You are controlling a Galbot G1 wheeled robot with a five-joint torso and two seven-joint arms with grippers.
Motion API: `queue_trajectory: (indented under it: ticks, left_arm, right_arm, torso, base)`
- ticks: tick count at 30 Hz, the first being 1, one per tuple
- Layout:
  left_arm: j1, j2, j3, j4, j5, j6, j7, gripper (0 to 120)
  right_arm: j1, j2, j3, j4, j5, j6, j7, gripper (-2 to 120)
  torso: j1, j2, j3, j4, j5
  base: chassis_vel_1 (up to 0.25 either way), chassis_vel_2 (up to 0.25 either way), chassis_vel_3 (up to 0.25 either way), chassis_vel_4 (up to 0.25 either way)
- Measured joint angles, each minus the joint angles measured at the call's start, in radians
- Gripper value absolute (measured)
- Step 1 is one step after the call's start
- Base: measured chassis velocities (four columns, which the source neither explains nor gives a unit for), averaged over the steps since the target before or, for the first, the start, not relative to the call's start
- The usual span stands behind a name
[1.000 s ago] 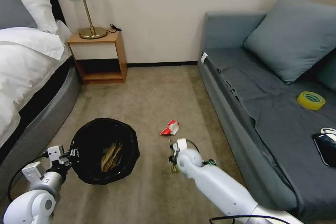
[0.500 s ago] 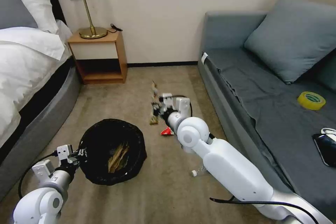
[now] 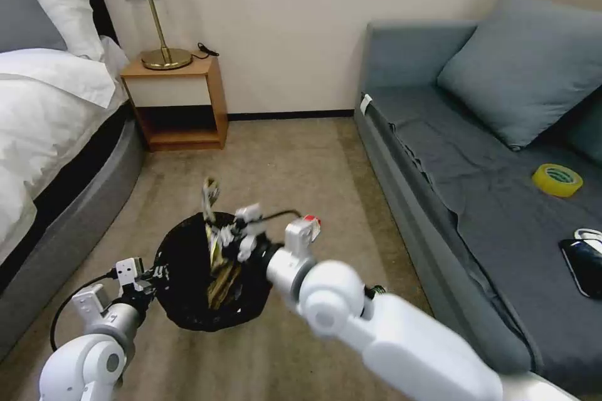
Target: Pick up the trash bin, then pick up the garbage on the floor and place it into the trash bin.
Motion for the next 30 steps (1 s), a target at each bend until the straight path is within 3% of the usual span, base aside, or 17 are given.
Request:
queue_trajectory:
  ticks: [2, 7, 21, 27, 30]
  left_arm:
    - [0.004, -0.004, 0.0, -0.006, -0.001, 0.0, -0.001, 3]
    - [0.021, -0.018, -0.009, -0.025, -0.009, 0.001, -0.001, 3]
    - [0.023, -0.025, -0.025, -0.027, -0.016, 0.0, -0.001, 3]
    - [0.02, -0.025, -0.051, -0.007, -0.005, -0.012, 0.002, 3]
    - [0.009, -0.022, -0.069, 0.004, 0.027, -0.031, 0.016, 3]
  right_arm:
    - [-0.011, 0.004, -0.011, -0.014, -0.023, 0.0, -0.002, 1]
    - [-0.069, 0.003, -0.024, -0.044, -0.111, -0.006, -0.019, 22]
    - [-0.094, -0.033, 0.019, -0.015, -0.158, -0.011, 0.004, 70]
    - [-0.094, -0.017, 0.161, -0.023, -0.063, 0.02, 0.108, 90]
    - [-0.078, -0.031, 0.259, -0.091, 0.02, 0.003, 0.217, 99]
  torso:
    - [0.0, 0.0, 0.0, 0.0001, 0.0]
    - [0.0, 0.0, 0.0, 0.0, 0.0]
    - [0.0, 0.0, 0.0, -0.0001, 0.0]
    - [0.0, 0.0, 0.0, 0.0, 0.0]
    - [0.0, 0.0, 0.0, 0.0, 0.0001]
  base:
    - [0.0, 0.0, 0.0, 0.0]
    - [0.0, 0.0, 0.0, 0.0]
    - [0.0, 0.0, 0.0, 0.0]
    - [0.0, 0.0, 0.0, 0.0]
    - [0.0, 0.0, 0.0, 0.0]
